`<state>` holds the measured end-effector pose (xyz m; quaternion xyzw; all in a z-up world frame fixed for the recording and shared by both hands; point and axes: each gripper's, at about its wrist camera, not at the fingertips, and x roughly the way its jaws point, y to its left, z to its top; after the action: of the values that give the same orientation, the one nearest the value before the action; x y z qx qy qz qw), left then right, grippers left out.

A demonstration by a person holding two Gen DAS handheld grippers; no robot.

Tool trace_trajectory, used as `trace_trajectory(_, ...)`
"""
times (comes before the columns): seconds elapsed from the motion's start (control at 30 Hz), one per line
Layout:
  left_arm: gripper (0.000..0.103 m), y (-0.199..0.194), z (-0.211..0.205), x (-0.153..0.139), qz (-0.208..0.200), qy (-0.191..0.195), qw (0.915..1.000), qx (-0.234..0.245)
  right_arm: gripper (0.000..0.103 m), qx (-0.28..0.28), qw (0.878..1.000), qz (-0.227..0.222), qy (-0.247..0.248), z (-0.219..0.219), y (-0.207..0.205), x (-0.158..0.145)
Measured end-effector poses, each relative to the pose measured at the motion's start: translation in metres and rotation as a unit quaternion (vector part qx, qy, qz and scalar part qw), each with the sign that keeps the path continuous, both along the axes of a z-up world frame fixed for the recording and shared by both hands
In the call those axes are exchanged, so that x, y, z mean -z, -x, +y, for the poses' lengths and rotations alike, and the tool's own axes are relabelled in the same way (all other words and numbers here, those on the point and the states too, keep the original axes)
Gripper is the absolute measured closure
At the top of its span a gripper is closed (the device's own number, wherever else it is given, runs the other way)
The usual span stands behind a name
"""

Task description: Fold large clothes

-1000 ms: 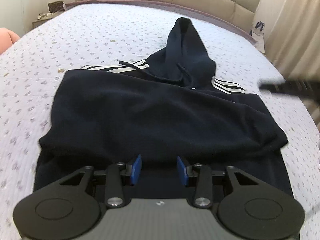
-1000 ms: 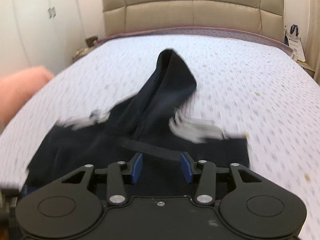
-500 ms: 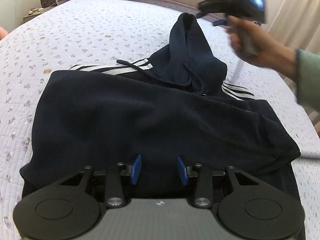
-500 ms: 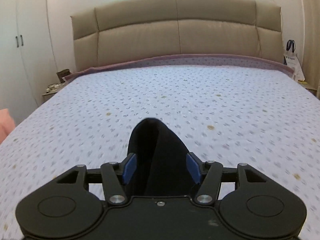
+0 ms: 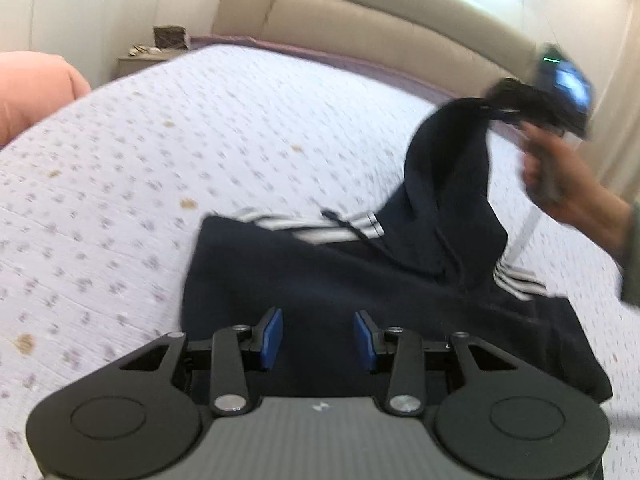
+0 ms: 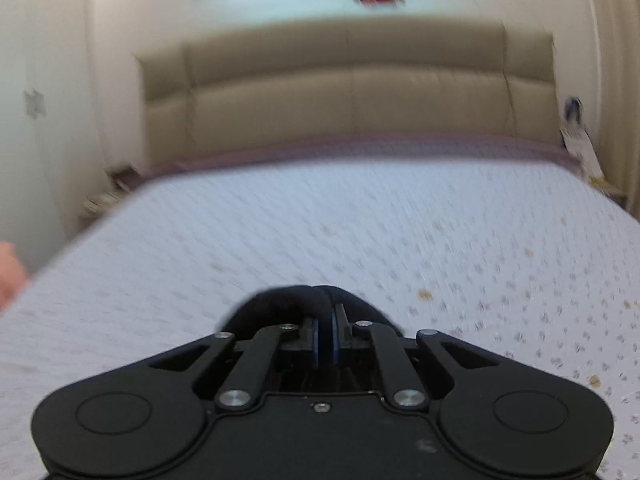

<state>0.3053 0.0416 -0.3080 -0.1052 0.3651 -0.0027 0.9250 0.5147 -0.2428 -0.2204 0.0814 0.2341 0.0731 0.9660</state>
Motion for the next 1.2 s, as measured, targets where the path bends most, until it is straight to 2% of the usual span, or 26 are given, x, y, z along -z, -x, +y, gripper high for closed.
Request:
trace_trajectory(0.1,0.062,0.005,0.001,-0.013,-0.013,-0.008,0.9998,-0.008,0.095,-0.035,0.998,-0.047,-0.003,-0.003,0.057,-0.032)
trace_trajectory(0.3,0.061,0.024,-0.008,-0.041,-0.046,-0.005,0.9989,-0.009,0.094,-0.145,0.984,-0.09,-0.053,-0.015,0.187,-0.09)
trace_trajectory(0.37,0.061,0.031,-0.01,-0.048,-0.053,0.0,0.9986,-0.007,0.09,-0.192,0.976,-0.091,-0.053,-0.019,0.244,-0.102)
trace_trajectory(0.43,0.061,0.041,-0.011,-0.054,-0.058,0.0,0.9983,-0.003,0.088,-0.242,0.968,-0.06,-0.036,-0.018,0.299,-0.1)
trace_trajectory(0.5,0.059,0.049,-0.012,-0.057,-0.058,-0.002,0.9983,0.004,0.063,-0.282,0.96,-0.004,0.0,-0.015,0.341,-0.081)
trace_trajectory(0.53,0.057,0.052,-0.012,-0.057,-0.053,-0.003,0.9985,0.011,0.025,-0.299,0.953,0.04,0.023,-0.013,0.36,-0.066)
trace_trajectory(0.57,0.051,0.055,-0.012,-0.056,-0.047,-0.002,0.9987,0.017,0.014,-0.306,0.947,0.087,0.041,-0.013,0.377,-0.047)
trace_trajectory(0.6,0.047,0.057,-0.01,-0.053,-0.04,0.001,0.999,0.02,0.015,-0.307,0.943,0.12,0.045,-0.016,0.39,-0.032)
trace_trajectory(0.67,0.039,0.062,-0.007,-0.048,-0.021,0.015,0.9992,0.029,0.015,-0.296,0.935,0.191,0.04,-0.026,0.406,-0.004)
trace_trajectory(0.7,0.037,0.062,-0.005,-0.043,-0.007,0.03,0.9989,0.035,0.015,-0.285,0.934,0.211,0.032,-0.031,0.412,0.003)
trace_trajectory(0.8,0.034,0.056,0.001,-0.03,0.026,0.093,0.9945,0.041,0.015,-0.218,0.947,0.235,-0.015,-0.048,0.408,0.017)
trace_trajectory(0.9,0.033,0.04,0.004,-0.01,0.057,0.174,0.9822,0.041,0.015,-0.137,0.951,0.258,-0.101,-0.06,0.385,0.035)
trace_trajectory(1.03,0.032,0.009,0.003,0.016,0.099,0.253,0.9622,0.022,0.015,-0.055,0.935,0.273,-0.219,-0.076,0.35,0.049)
trace_trajectory(1.13,0.033,-0.01,-0.008,0.033,0.138,0.246,0.959,0.023,0.015,-0.027,0.918,0.29,-0.27,-0.076,0.33,0.054)
trace_trajectory(1.17,0.039,-0.015,-0.013,0.038,0.14,0.249,0.9579,0.03,0.015,-0.025,0.915,0.298,-0.271,-0.071,0.327,0.058)
trace_trajectory(1.2,0.069,-0.018,-0.018,0.043,0.141,0.252,0.9568,0.037,0.015,-0.024,0.913,0.309,-0.263,-0.066,0.323,0.063)
